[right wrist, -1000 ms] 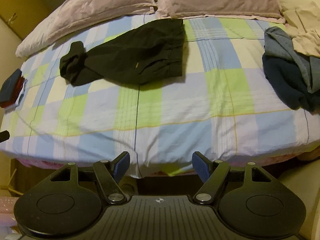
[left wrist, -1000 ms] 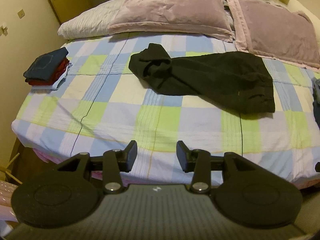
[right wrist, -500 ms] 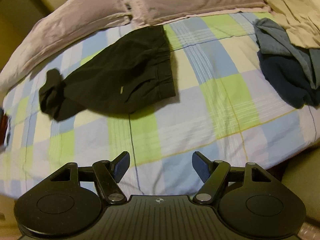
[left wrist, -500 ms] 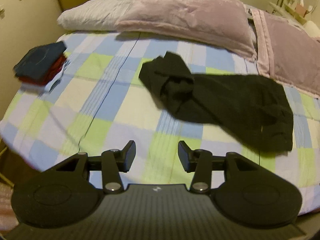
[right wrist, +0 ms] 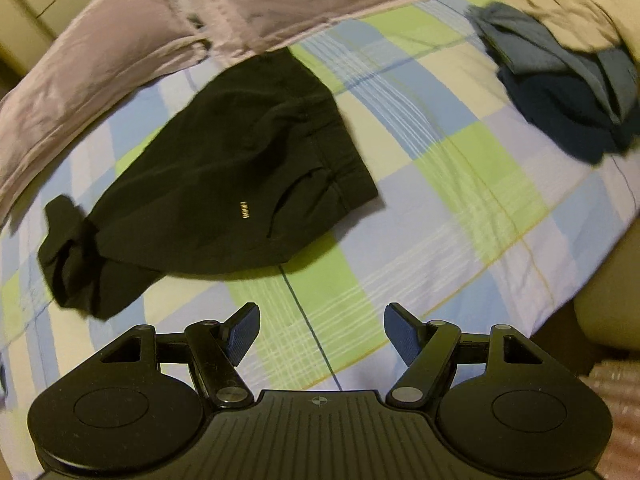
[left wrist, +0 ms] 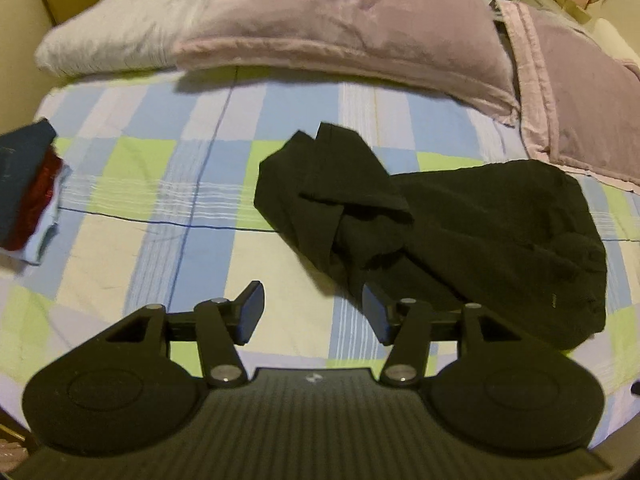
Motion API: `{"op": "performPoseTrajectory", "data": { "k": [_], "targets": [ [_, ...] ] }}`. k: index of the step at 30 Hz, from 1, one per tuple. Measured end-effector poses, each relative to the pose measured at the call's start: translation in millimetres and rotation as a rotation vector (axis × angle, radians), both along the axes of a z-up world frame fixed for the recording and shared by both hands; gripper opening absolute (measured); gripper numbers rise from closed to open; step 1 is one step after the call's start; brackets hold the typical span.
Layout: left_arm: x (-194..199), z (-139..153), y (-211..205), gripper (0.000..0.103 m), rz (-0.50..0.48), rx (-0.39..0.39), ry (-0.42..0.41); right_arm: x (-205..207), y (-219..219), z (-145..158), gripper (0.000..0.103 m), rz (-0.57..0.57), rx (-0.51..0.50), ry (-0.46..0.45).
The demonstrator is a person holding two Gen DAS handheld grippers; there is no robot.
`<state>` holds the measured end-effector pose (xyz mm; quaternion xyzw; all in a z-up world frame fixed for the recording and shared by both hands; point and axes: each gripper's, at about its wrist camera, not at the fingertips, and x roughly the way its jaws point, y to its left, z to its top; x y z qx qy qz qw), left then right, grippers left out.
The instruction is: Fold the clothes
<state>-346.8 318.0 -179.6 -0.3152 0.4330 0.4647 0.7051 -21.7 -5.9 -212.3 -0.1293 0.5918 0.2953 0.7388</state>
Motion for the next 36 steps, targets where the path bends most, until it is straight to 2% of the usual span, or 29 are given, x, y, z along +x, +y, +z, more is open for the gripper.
{"op": "performPoseTrajectory", "data": {
  "k": [4,11,18,20,21,22,23,25,27,28,29,31,33,35,36],
  "targets": [
    [2.2,-33.2,29.5,0.05,0.029,-0.049,-0.034,8.7,-7.1,-21.2,0.072,-0.085,-0.038,0.021],
    [9.1,-88.5,87.2,0.05,0.149,-0.091,-0.152,31.1,-6.1,-66.0,0.072,-0.189,-0.07,0.041],
    [28.6,-135.5,151.5,0.05,0.304,-0.11,-0.296,44.7,19.9,-97.7,0.072,-0.164,-0.058,0.015],
    [33.8,-154.0,162.4,0.05,0.341,-0.136,-0.286,48.0,23.2,-104.0,0.072,-0.15,-0.059,0.012],
    [36.5,-163.5,167.5,0.04,0.36,-0.149,-0.277,49.6,24.5,-107.4,0.072,-0.143,-0.061,0.011],
    [34.7,-166.8,167.6,0.02,0.365,-0.141,-0.273,51.2,25.5,-110.3,0.072,-0.135,-0.065,0.01],
    [30.6,-167.0,165.4,0.009,0.362,-0.123,-0.272,53.1,26.9,-113.0,0.072,-0.128,-0.073,0.008],
    [22.5,-167.4,161.0,0.003,0.357,-0.088,-0.269,57.5,28.8,-116.5,0.072,-0.116,-0.085,0.009],
    [-2.6,-147.4,155.2,0.002,0.36,-0.039,-0.27,62.0,30.7,-119.8,0.072,-0.103,-0.097,0.011],
    [-18.4,-133.0,151.7,0.002,0.362,0.002,-0.251,64.2,31.5,-119.5,0.072,-0.096,-0.096,0.009],
    [-37.4,-119.0,144.9,0.002,0.373,0.059,-0.199,66.2,32.2,-118.7,0.072,-0.089,-0.094,0.006],
    [-78.4,-91.2,128.0,0.002,0.406,0.186,-0.059,70.9,33.4,-117.6,0.072,-0.076,-0.088,0.005],
    [-119.7,-76.4,114.4,0.001,0.444,0.27,0.12,75.6,33.8,-118.8,0.072,-0.076,-0.07,0.021],
    [-157.8,-76.1,107.4,0.0,0.531,0.257,0.303,79.8,32.7,-121.2,0.072,-0.084,-0.043,0.05],
    [-172.7,-76.1,102.6,0.0,0.577,0.234,0.325,82.0,30.6,-123.3,0.072,-0.105,-0.017,0.073]
  ]
}}
